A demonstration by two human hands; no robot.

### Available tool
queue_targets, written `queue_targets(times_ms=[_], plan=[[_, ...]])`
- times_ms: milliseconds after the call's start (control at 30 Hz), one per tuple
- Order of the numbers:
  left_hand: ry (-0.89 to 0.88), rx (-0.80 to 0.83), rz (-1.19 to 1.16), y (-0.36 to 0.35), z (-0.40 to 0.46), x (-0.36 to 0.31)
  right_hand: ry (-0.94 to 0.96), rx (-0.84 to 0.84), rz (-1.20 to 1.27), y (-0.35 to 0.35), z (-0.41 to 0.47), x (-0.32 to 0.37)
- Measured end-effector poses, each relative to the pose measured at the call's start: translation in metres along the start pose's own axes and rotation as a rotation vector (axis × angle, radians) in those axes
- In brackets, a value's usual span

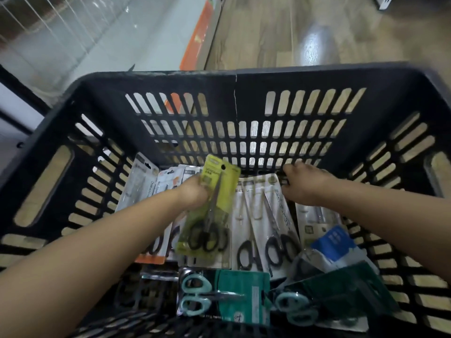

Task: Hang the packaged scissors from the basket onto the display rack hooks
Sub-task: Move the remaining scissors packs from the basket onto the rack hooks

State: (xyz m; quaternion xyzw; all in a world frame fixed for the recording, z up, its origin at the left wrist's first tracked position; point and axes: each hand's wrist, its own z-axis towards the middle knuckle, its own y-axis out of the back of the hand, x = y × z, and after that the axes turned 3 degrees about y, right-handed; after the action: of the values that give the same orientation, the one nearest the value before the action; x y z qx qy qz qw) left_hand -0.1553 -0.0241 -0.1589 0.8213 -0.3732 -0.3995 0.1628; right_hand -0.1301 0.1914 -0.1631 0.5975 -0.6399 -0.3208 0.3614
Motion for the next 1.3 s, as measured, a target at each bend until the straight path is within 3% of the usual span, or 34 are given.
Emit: queue_targets(times_ms=[167, 500, 700, 967, 1133, 1300], plan=[[0.173, 0.018, -0.105, 0.008, 0.006, 0.027, -0.032, 0.106, 0.107, -0.027, 0.008, 0.006], [0.293, 0.122, -0.286, 0.012, 0.017, 0.047, -0.129, 0.046, 0.378, -0.075, 0.014, 0.028], [0.284, 0.114, -0.315, 0.009, 0.02, 0.049, -0.13, -0.047, 0.52, -0.08, 0.006, 0.035], [0.256, 0.114, -0.322, 0.01, 0.015, 0.046, -0.248, -0.022, 0.691, -0.068, 0.011, 0.038], [0.233, 0.094, -0.375, 0.01, 0.01, 0.04, -0.212, 0.127, 0.899, -0.064, 0.009, 0.027], [0.169, 0.063, -0.461, 0.016, 0.002, 0.025, -0.201, 0.115, 0.973, -0.051, -0.007, 0.023]])
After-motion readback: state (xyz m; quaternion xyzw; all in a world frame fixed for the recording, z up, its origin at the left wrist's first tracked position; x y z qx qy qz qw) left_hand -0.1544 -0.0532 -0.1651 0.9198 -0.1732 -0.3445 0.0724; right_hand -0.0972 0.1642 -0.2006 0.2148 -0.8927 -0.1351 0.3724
